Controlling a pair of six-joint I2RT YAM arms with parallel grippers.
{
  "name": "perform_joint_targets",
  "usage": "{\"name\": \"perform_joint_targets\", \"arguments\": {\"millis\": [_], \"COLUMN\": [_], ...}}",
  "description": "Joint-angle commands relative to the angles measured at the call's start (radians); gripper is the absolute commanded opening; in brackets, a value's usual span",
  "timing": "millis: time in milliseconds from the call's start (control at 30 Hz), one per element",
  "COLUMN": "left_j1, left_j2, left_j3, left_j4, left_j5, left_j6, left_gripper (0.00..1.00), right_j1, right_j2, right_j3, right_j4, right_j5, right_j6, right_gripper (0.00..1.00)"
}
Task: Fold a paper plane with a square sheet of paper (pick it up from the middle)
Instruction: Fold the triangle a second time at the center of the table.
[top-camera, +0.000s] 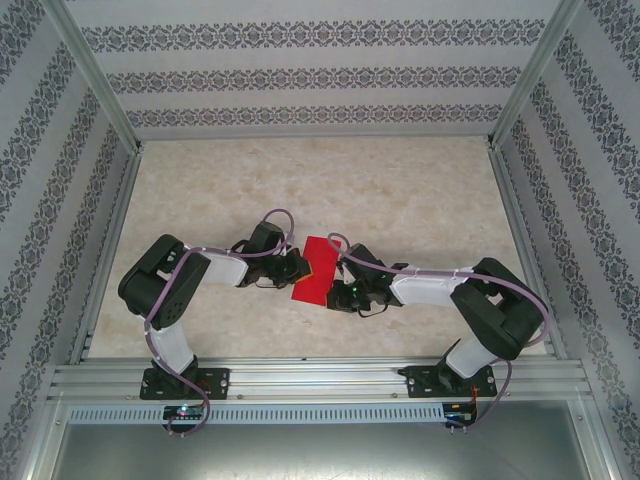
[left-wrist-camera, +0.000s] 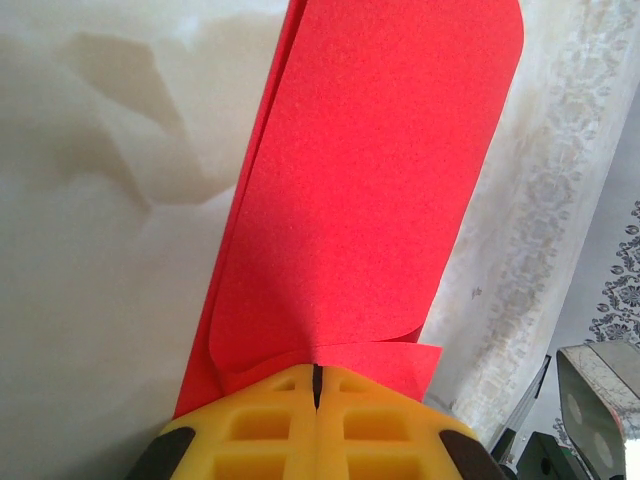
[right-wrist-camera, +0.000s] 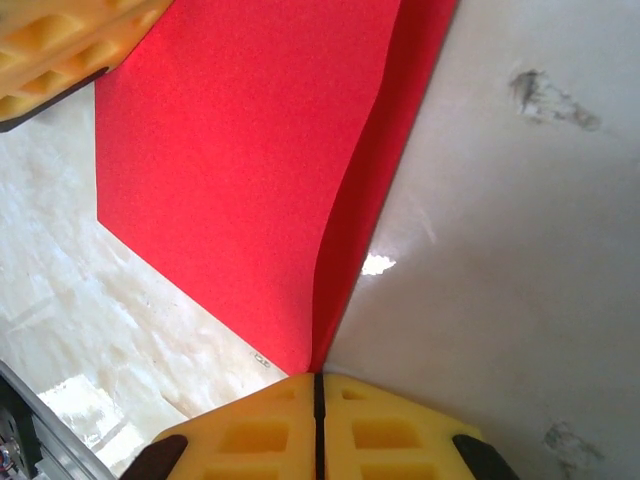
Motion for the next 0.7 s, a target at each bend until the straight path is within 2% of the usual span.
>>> {"name": "perform_joint_targets", "arguments": {"millis": [0,100,167,333,400,667], "left_j1": [0.002,0.002,0.002,0.002,0.002,0.002], "left_j2": [0.054,0.051,0.051,0.051,0.051,0.047], "left_j3": [-0.028,-0.027,-0.027,-0.027,-0.028,-0.033], "left_j4": [-0.144,-0.145,-0.145,-0.146,-0.144,-0.139], "left_j5": [-0.056,-0.056,-0.054,-0.054,-0.054,-0.057], "left_j6": [0.029,0.031,0.032,0.033,0.033,0.037], "left_gripper": [0.0,0.0,0.0,0.0,0.0,0.0], "right_j1": [0.003,0.001,0.001,0.01,0.015,0.011], "right_j2": [-0.029,-0.11,-0.119,0.012,0.072,0.172], "right_j3": [0.014,0.069,0.09,0.162,0.18,0.031], "right_j4": [-0.131,-0.156,-0.111,0.021,0.004,0.106], "right_j5": [0.075,0.093,0.064,-0.048,-0.027,-0.027], "right_j6": [-0.008,-0.024,-0.021,0.009,0.005,0.054], "right_gripper": [0.1,0.1,0.1,0.11,0.11,0.1]}}
